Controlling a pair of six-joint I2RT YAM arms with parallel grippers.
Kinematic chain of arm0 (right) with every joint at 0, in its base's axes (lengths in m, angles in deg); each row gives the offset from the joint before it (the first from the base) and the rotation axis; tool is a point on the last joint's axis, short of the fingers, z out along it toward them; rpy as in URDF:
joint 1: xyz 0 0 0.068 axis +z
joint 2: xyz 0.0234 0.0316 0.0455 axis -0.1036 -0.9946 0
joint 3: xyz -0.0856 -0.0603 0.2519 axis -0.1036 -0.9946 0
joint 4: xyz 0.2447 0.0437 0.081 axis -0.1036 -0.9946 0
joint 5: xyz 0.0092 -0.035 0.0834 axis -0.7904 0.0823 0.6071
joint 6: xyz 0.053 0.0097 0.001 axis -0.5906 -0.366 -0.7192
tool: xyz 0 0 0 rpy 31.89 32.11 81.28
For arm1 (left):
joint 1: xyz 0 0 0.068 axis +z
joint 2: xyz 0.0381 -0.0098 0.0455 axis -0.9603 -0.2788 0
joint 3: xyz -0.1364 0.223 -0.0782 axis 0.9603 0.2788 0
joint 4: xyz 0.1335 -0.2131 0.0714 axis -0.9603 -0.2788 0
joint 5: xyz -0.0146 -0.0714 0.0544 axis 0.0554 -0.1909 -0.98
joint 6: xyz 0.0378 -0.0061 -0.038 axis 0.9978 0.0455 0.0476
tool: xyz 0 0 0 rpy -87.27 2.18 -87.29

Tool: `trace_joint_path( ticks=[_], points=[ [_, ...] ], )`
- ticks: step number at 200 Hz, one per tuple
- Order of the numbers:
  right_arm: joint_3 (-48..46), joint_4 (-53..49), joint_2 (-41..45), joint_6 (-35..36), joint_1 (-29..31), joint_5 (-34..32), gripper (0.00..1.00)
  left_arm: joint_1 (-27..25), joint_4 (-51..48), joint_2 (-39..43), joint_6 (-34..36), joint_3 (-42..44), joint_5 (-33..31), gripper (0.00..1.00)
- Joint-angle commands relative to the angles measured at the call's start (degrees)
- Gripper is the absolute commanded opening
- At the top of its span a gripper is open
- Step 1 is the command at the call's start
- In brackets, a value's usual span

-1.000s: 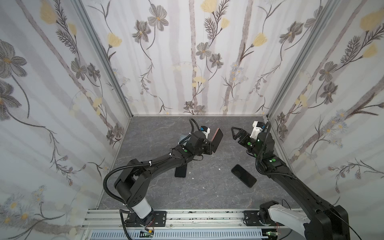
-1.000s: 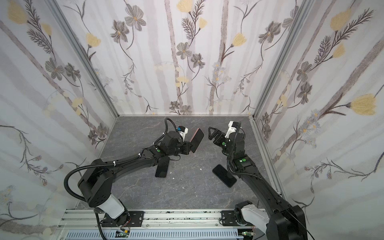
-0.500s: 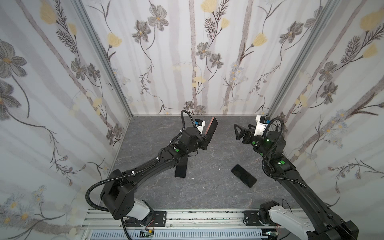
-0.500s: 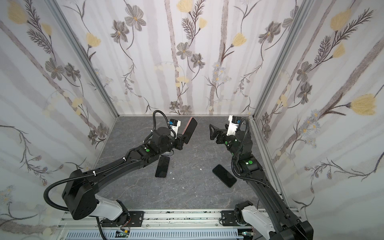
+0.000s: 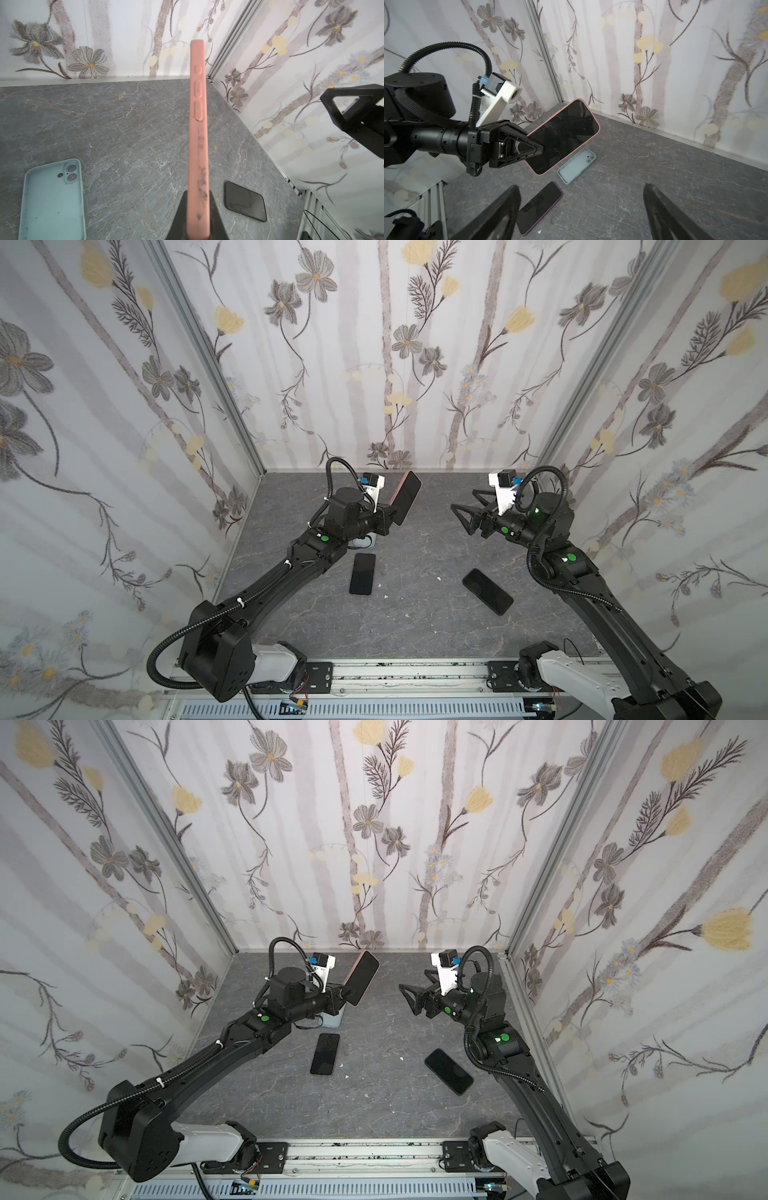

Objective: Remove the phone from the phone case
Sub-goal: 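Open the right gripper and draw back while the left gripper lifts the phone, then grasp the far end of the pink-cased phone with the right gripper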

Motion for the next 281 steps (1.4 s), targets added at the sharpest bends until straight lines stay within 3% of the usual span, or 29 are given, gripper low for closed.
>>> trace_joint_path(
  ticks=[1,51,73,132,150,281],
  points=[
    [1.37,-2.52,-0.36,2.81,-0.04,5.82,0.91,1.56,3.42,2.38,4.48,0.8,11.06,0.0],
    [4.9,-6.52,0.07,2.87,-0.37,8.05,0.88,4.14,3.41,7.78,10.87,2.81,21.19,0.0],
    [6.2,-6.55,-0.1,0.5,-2.3,11.95,0.87,4.58,3.43,9.17,13.07,3.39,24.5,0.0],
    [6.61,0.55,-1.06,-5.83,-3.4,35.27,0.85,4.94,3.43,8.74,19.04,2.93,39.45,0.0],
    [7.36,-0.58,-1.87,-6.3,-3.42,38.17,0.83,4.88,3.44,9.58,21.58,3.34,40.33,0.0],
    [12.03,-4.5,-6.1,-8.77,1.24,38.54,0.62,1.26,3.52,13.41,30.41,4.96,36.23,0.0]
  ],
)
